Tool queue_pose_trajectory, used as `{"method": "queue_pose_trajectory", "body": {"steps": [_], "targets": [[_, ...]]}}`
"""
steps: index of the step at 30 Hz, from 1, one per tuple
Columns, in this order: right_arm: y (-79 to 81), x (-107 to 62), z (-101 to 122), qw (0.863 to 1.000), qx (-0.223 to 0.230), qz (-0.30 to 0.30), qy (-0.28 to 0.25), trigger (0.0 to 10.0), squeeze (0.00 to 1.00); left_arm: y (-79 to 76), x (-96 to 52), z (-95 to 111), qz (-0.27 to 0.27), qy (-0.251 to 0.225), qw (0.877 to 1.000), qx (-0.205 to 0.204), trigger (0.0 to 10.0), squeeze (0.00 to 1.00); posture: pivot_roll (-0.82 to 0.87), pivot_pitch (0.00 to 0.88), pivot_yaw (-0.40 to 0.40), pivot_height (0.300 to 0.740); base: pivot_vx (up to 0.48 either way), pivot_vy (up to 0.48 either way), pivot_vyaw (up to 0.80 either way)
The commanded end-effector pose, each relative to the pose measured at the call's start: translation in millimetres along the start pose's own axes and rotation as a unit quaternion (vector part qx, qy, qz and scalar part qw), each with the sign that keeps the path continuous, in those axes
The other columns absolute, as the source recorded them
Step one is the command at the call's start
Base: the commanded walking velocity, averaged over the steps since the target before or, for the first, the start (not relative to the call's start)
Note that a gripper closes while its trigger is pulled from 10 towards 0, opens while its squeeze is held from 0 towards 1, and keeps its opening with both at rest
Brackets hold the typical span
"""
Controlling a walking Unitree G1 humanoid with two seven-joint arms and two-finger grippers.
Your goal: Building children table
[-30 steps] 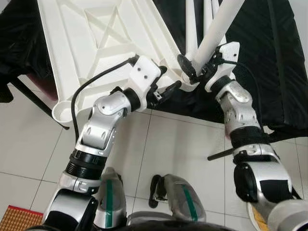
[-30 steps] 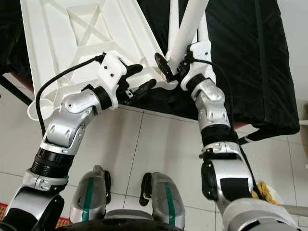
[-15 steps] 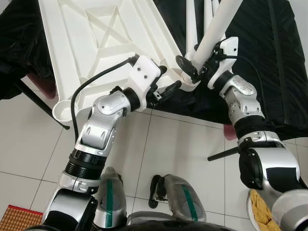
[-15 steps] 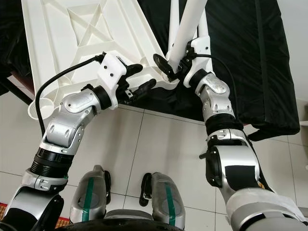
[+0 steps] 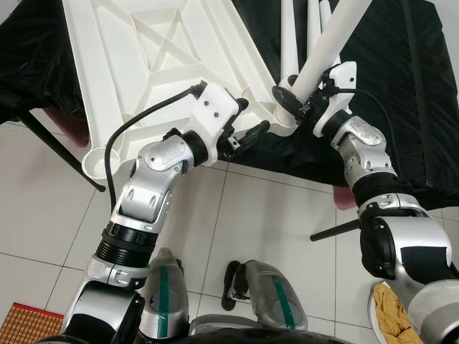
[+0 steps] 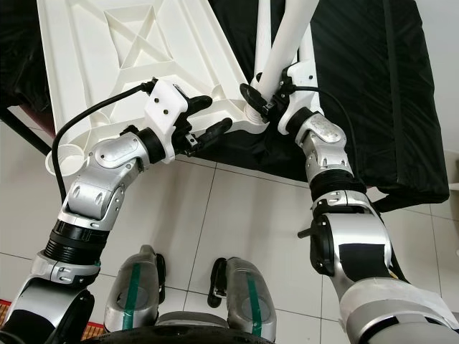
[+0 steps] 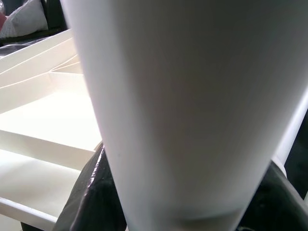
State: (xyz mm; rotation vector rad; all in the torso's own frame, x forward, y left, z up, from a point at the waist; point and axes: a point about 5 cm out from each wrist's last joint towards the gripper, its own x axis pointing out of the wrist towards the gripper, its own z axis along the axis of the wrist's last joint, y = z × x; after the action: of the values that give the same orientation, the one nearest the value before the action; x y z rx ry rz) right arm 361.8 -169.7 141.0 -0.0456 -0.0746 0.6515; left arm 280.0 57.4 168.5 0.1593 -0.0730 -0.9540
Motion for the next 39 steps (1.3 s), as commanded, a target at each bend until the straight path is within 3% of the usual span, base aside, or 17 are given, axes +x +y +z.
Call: {"method": "queue_pose_trajectory", "body": {"steps": [1, 2, 3, 4, 9, 14, 24, 26, 31, 36, 37, 39], "targets": [[-5.0, -4.8, -0.8, 1.000, 0.002, -0.009, -0.001, 0.0, 0.00, 2.4, -0.1, 1.2, 0.034, 0.000, 0.999, 0.000, 10.0, 0.00, 0.07, 0.039, -0.072, 0.740, 0.000, 0.000, 0.00], [-5.3, -5.0, -1.2, 1.000, -0.004, -0.018, 0.002, 2.9, 0.00, 2.2, 0.0, 1.4, 0.034, -0.001, 0.999, 0.000, 10.0, 0.00, 0.07, 0.040, -0.073, 0.740, 0.000, 0.000, 0.00], [-5.3, -5.0, -1.2, 1.000, -0.004, -0.018, 0.002, 2.9, 0.00, 2.2, 0.0, 1.4, 0.034, -0.001, 0.999, 0.000, 10.0, 0.00, 0.07, 0.040, -0.073, 0.740, 0.000, 0.000, 0.00], [-5.4, -4.7, -2.1, 1.000, -0.010, -0.027, 0.006, 10.0, 0.00, 2.1, 0.1, 1.5, 0.035, -0.002, 0.999, -0.001, 10.0, 0.00, 0.06, 0.041, -0.075, 0.740, 0.000, 0.000, 0.00], [-4.6, -3.8, -6.3, 0.997, -0.022, -0.076, 0.018, 10.0, 0.00, 1.2, -0.2, 1.5, 0.037, -0.004, 0.999, -0.008, 10.0, 0.00, 0.06, 0.046, -0.081, 0.740, 0.000, 0.000, 0.00], [3.8, -3.7, -6.3, 0.994, -0.018, -0.110, -0.009, 10.0, 0.00, -0.4, -0.2, 1.1, 0.037, -0.005, 0.999, -0.010, 10.0, 0.00, 0.06, 0.052, -0.083, 0.740, 0.000, 0.000, 0.00], [28.5, -3.7, -10.6, 0.983, 0.026, -0.173, -0.053, 10.0, 0.00, -1.6, -0.6, 0.8, 0.035, -0.004, 0.999, -0.013, 10.0, 0.00, 0.06, 0.063, -0.080, 0.740, 0.000, 0.000, 0.00], [37.4, -4.2, -10.7, 0.976, 0.041, -0.206, -0.063, 10.0, 0.00, -2.5, 0.3, 0.1, 0.028, -0.003, 0.999, -0.015, 10.0, 0.00, 0.05, 0.067, -0.076, 0.740, 0.000, 0.000, 0.00], [42.4, -4.4, -9.4, 0.968, 0.045, -0.235, -0.069, 10.0, 0.00, -4.9, 2.6, -0.9, 0.019, -0.002, 1.000, -0.015, 10.0, 0.00, 0.05, 0.070, -0.070, 0.740, 0.000, 0.000, 0.00], [45.6, -6.9, -11.3, 0.951, 0.049, -0.299, -0.066, 10.0, 0.00, -7.1, 4.6, -0.3, 0.014, -0.004, 1.000, -0.019, 10.0, 0.00, 0.05, 0.076, -0.067, 0.740, 0.000, 0.000, 0.00], [47.6, -7.9, -13.2, 0.941, 0.064, -0.326, -0.064, 10.0, 0.00, -8.2, 4.4, -1.6, 0.014, -0.003, 1.000, -0.021, 10.0, 0.00, 0.05, 0.077, -0.069, 0.740, 0.000, 0.000, 0.00], [48.1, -8.3, -13.9, 0.938, 0.069, -0.335, -0.063, 10.0, 0.00, -8.5, 4.4, -2.0, 0.014, -0.002, 1.000, -0.022, 10.0, 0.00, 0.05, 0.077, -0.069, 0.740, 0.000, 0.000, 0.00]]}}
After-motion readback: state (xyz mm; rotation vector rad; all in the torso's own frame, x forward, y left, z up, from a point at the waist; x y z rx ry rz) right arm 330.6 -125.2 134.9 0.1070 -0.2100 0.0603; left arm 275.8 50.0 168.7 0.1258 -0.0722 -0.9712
